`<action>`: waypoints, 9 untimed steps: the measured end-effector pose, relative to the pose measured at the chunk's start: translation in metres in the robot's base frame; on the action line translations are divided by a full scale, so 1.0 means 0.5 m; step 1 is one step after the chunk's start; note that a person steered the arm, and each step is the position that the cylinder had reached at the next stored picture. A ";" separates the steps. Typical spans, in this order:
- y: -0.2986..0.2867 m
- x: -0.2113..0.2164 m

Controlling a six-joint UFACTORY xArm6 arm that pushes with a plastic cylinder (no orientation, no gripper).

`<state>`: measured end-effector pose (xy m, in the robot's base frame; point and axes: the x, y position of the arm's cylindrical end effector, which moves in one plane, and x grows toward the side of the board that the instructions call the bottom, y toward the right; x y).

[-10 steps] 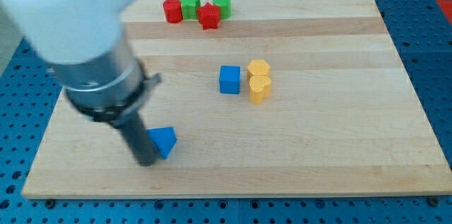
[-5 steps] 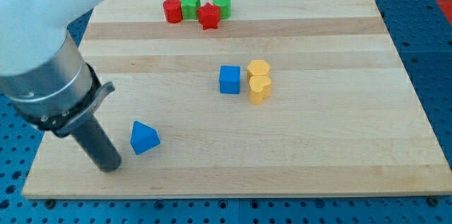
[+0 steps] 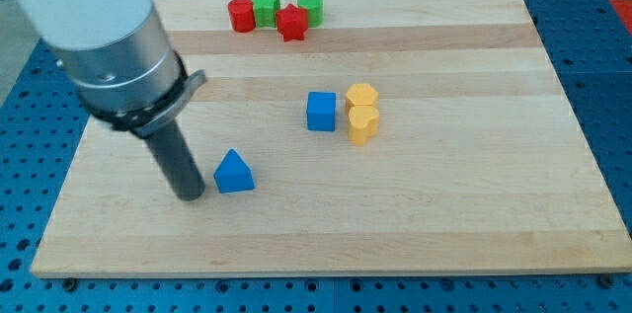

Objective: Put the blue triangle to the left side of blue cube

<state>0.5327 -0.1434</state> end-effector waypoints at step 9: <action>0.069 -0.161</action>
